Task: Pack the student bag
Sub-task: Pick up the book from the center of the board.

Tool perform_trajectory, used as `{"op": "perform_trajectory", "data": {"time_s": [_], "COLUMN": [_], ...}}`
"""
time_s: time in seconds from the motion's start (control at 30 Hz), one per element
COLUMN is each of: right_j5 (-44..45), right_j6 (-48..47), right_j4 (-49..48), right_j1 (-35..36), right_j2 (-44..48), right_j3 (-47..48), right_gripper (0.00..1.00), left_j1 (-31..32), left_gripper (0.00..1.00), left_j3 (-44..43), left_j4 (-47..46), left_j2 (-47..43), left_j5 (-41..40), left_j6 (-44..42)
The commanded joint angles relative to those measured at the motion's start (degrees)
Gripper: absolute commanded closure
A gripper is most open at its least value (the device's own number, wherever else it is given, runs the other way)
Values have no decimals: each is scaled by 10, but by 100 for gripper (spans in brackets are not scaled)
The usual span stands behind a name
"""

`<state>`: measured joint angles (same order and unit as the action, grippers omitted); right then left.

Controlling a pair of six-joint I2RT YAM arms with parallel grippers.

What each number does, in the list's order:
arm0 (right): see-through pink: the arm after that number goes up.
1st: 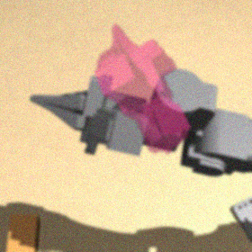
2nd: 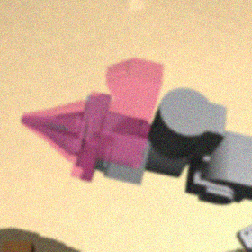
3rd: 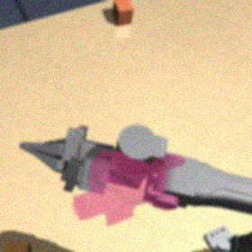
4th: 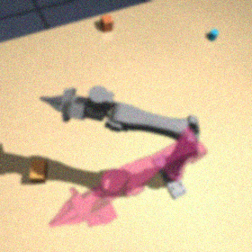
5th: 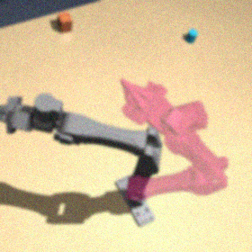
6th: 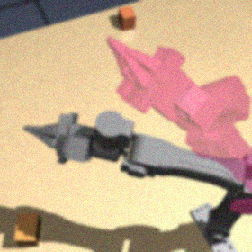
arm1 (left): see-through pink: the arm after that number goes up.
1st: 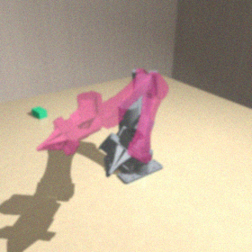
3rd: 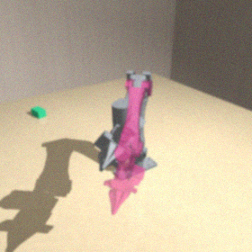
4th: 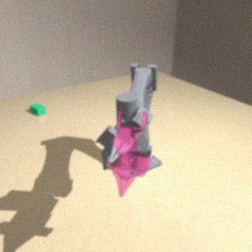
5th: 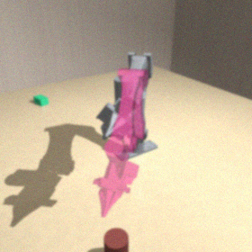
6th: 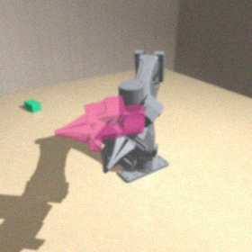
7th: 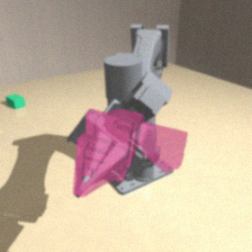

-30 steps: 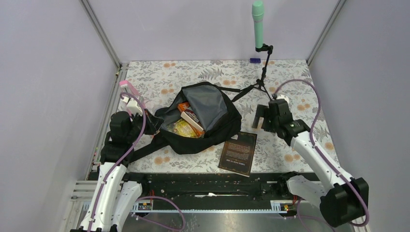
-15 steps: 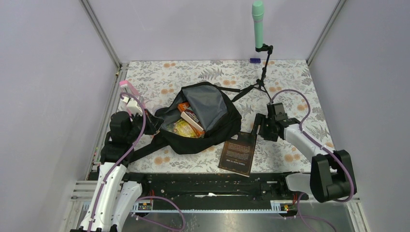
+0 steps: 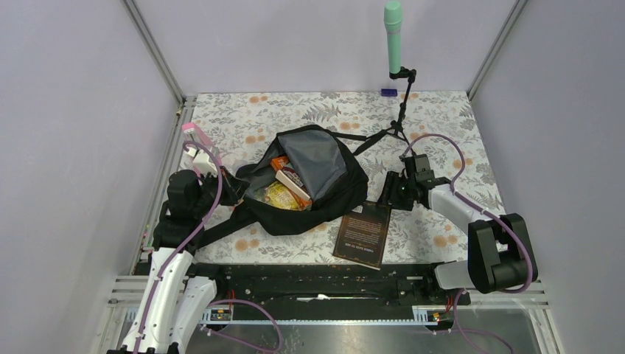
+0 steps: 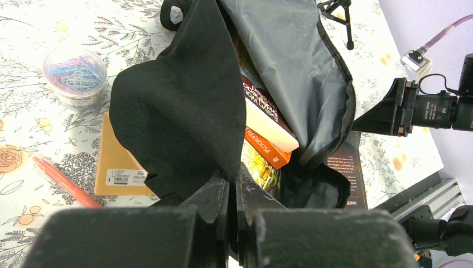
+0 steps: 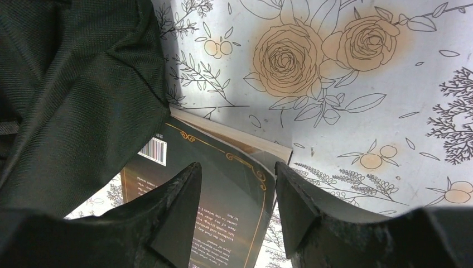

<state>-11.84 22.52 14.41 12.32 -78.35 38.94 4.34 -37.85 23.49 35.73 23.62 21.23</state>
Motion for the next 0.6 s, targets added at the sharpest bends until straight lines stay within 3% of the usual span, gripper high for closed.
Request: {"op": "perform_trajectory", "data": {"time_s": [0.0,0.4,0.57], "right_j5": [-15,-61,-64], "right_j6": [-15,-6,-11], "right_j4": [-11,-10,-9], "right_j1": [-2,-2,-2], "right_j2": [-8,17,0], "right_j3": [18,1,-7], "right_gripper": [43,59,61], "left_j1": [-1,-1,-1], "left_gripper": [100,100,100], "left_j3": [-21,-21,-22], "left_j4": [-86,-86,-86], "left_j2": [-12,-12,-12], "left_j5": [13,15,14], "left_j6": [-1,-1,-1]}}
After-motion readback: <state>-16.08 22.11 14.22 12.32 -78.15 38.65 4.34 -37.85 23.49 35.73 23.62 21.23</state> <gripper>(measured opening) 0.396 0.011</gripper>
